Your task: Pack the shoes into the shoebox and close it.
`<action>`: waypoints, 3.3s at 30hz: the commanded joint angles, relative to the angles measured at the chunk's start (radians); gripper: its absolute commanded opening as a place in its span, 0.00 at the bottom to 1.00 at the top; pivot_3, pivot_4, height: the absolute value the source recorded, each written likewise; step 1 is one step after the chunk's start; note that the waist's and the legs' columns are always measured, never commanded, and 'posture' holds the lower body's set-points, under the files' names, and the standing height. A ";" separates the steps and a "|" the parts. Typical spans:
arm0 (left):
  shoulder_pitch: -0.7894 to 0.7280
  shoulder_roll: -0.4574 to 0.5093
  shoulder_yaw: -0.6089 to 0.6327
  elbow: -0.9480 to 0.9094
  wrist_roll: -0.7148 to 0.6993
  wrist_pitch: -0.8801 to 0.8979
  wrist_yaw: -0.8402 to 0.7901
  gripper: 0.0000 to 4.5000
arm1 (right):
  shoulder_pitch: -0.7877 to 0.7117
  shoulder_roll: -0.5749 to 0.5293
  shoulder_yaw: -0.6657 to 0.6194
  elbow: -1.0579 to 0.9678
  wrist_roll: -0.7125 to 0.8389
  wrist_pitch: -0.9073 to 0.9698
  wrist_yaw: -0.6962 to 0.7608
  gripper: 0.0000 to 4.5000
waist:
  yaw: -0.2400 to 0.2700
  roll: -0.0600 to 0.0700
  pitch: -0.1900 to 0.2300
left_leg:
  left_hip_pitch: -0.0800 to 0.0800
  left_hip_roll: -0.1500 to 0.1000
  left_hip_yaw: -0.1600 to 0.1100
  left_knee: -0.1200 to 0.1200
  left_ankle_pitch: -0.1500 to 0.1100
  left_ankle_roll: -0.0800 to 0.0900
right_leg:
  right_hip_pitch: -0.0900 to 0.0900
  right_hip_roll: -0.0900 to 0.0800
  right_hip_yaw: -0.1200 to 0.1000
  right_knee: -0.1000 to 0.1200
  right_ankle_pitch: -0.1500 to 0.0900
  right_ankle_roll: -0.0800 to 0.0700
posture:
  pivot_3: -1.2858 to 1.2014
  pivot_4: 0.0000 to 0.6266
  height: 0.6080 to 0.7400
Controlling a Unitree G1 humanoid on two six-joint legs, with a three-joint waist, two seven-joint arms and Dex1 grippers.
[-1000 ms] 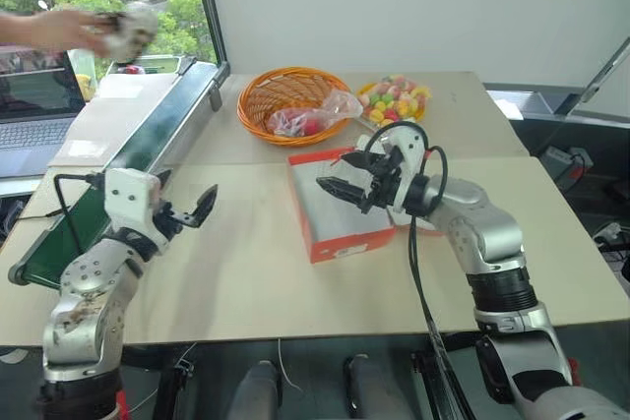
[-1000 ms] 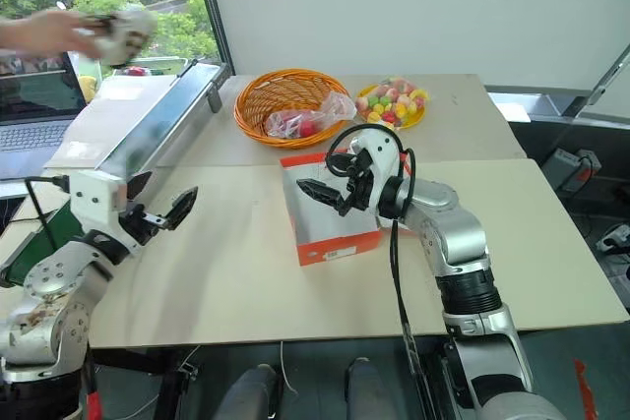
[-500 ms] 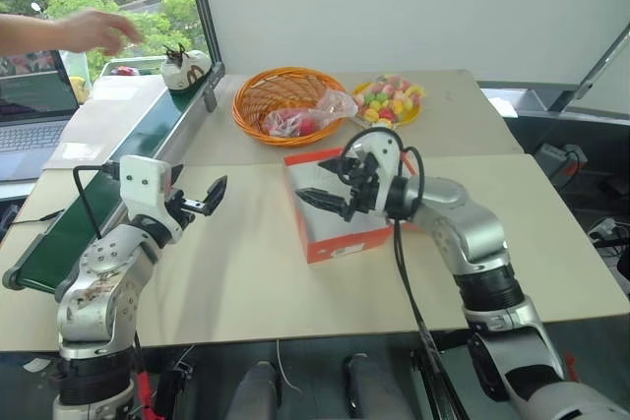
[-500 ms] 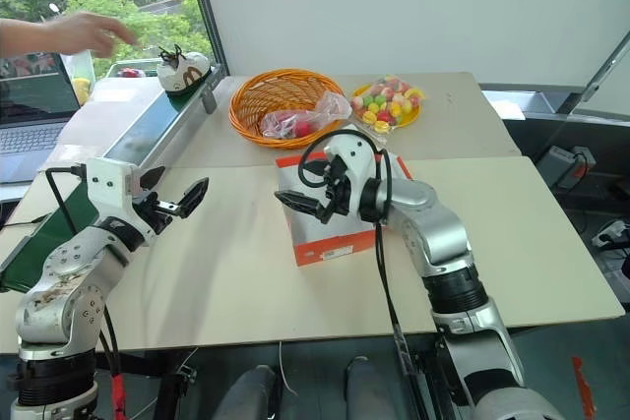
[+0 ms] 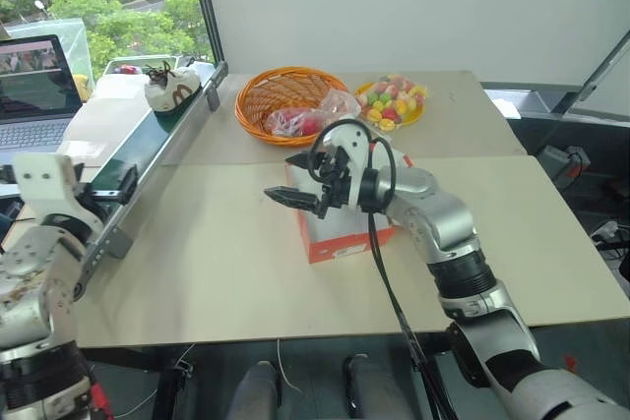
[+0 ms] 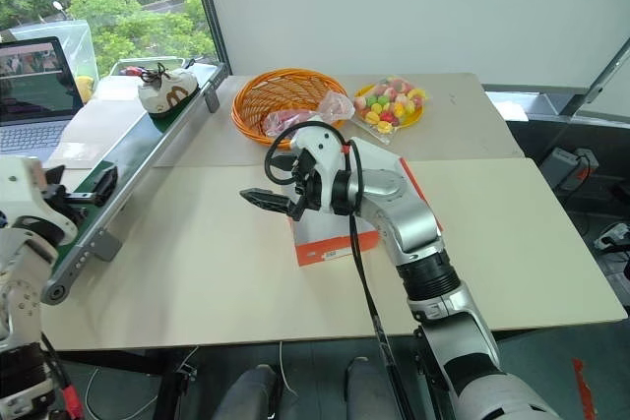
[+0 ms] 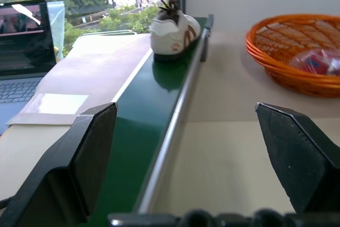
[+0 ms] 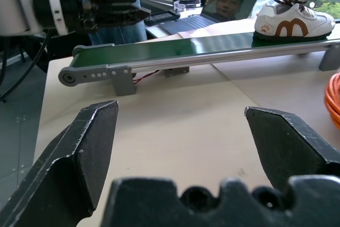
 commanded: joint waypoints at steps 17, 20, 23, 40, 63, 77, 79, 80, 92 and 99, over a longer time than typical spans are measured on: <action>-0.287 0.310 -0.112 0.880 0.114 -0.359 -0.402 0.99 | 0.036 -0.013 -0.027 -0.131 0.014 0.025 -0.058 1.00 | -0.003 0.000 0.000 | 0.000 0.000 0.000 -0.003 0.000 0.000 | -0.002 0.000 -0.001 0.000 0.000 0.000 | 0.52 0.24 1.00; -0.300 0.307 -0.121 0.942 0.114 -0.353 -0.425 0.99 | 0.044 -0.019 -0.027 -0.146 0.018 0.034 -0.063 1.00 | -0.002 -0.001 0.000 | 0.000 0.001 0.000 -0.003 0.000 0.000 | -0.002 0.000 -0.001 0.000 0.000 0.000 | 0.52 0.24 1.00; -0.298 0.305 -0.134 0.970 0.119 -0.357 -0.443 0.99 | 0.053 -0.027 -0.027 -0.161 0.023 0.043 -0.067 1.00 | -0.001 -0.001 0.000 | 0.000 0.001 0.000 -0.003 0.000 0.000 | -0.002 0.000 -0.001 0.000 0.000 0.000 | 0.52 0.24 1.00; -0.340 0.318 -0.186 1.078 0.159 -0.390 -0.454 0.94 | 0.061 -0.046 -0.030 -0.186 0.028 0.060 -0.083 1.00 | -0.002 -0.001 0.000 | 0.000 0.001 0.000 -0.003 0.000 0.000 | -0.002 0.000 -0.001 0.001 0.000 0.000 | 0.52 0.24 1.00; -0.122 -0.234 -0.187 -0.081 -0.210 0.077 -0.117 0.32 | -0.008 0.107 -0.291 -0.154 0.259 0.199 -0.293 1.00 | 0.009 -0.003 0.000 | -0.004 0.003 -0.001 -0.002 0.000 -0.001 | -0.003 0.000 -0.003 0.000 0.002 -0.003 | 0.52 0.24 1.00; -0.191 -0.503 -0.375 -0.406 -0.326 0.202 0.161 0.32 | -0.038 0.147 -0.387 -0.138 0.332 0.226 -0.438 1.00 | 0.000 -0.003 0.000 | -0.001 0.003 0.001 -0.002 0.000 -0.001 | -0.001 0.001 -0.002 -0.001 0.002 -0.002 | 0.52 0.24 1.00; -0.198 -0.522 -0.393 -0.431 -0.341 0.211 0.186 0.32 | -0.043 0.145 -0.389 -0.130 0.331 0.220 -0.443 1.00 | 0.001 -0.003 0.000 | -0.002 0.002 0.001 -0.001 0.000 -0.001 | -0.001 0.001 -0.002 -0.001 0.002 -0.002 | 0.52 0.24 1.00; -0.199 -0.530 -0.404 -0.448 -0.354 0.220 0.196 0.32 | -0.046 0.145 -0.391 -0.124 0.331 0.216 -0.446 1.00 | 0.000 -0.003 0.000 | -0.002 0.002 0.001 -0.001 0.000 -0.001 | -0.001 0.001 -0.002 -0.001 0.002 -0.002 | 0.52 0.24 1.00; -0.111 -0.536 -0.483 -0.529 -0.387 0.255 0.220 0.31 | -0.080 0.162 -0.429 -0.069 0.348 0.183 -0.484 0.61 | 0.001 -0.003 0.000 | -0.001 0.003 0.001 -0.001 0.000 -0.001 | -0.001 0.001 -0.002 -0.002 0.002 -0.002 | 0.52 0.24 1.00; -0.102 -0.506 -0.438 -0.536 -0.522 0.300 0.191 0.54 | -0.080 0.162 -0.424 -0.077 0.371 0.192 -0.474 0.19 | 0.001 -0.003 0.000 | -0.002 0.003 0.001 -0.001 0.000 -0.001 | -0.001 0.001 -0.002 -0.002 0.001 -0.002 | 0.52 0.24 1.00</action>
